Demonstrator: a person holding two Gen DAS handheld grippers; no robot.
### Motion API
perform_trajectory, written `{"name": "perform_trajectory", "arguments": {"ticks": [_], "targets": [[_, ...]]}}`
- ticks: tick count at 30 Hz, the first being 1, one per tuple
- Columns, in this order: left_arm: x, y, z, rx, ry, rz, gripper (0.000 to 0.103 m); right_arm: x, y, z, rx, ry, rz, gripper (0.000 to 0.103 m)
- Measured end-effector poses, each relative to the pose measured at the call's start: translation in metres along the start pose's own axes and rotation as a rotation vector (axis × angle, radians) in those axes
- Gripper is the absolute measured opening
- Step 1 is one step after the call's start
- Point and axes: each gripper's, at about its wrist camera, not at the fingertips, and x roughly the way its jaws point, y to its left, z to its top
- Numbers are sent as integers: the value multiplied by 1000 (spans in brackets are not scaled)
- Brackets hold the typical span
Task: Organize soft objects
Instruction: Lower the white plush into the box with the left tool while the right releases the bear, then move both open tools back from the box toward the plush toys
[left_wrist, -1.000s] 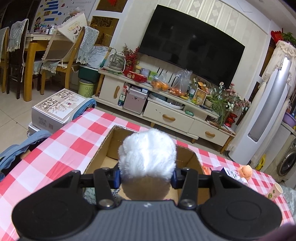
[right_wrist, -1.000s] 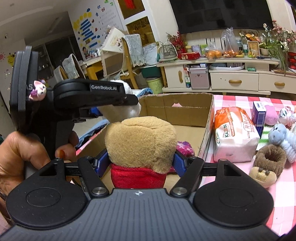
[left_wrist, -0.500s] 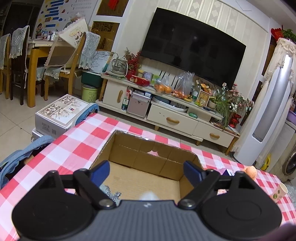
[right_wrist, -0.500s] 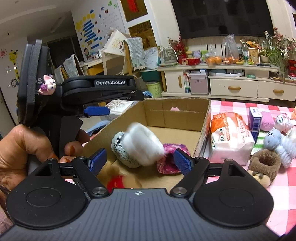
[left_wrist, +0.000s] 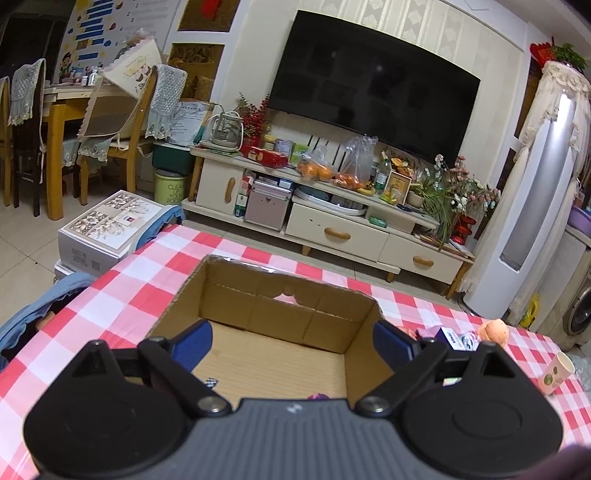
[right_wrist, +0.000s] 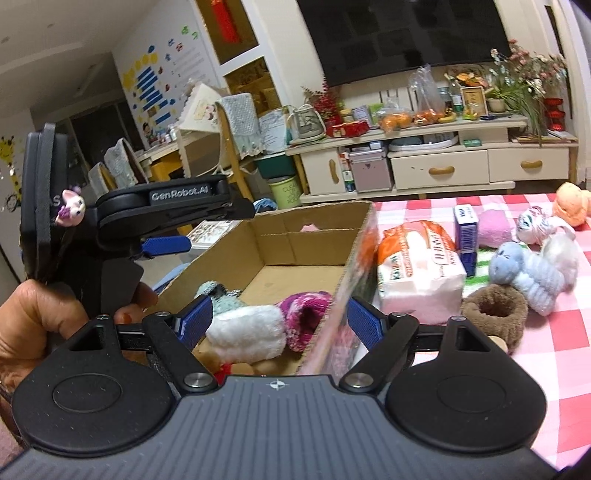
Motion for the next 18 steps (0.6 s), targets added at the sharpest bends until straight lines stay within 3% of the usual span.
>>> {"name": "perform_trajectory", "arguments": {"ticks": [18], "targets": [[10, -46, -11, 105, 21, -26, 94, -17, -10, -7, 89, -46, -73, 100]]}}
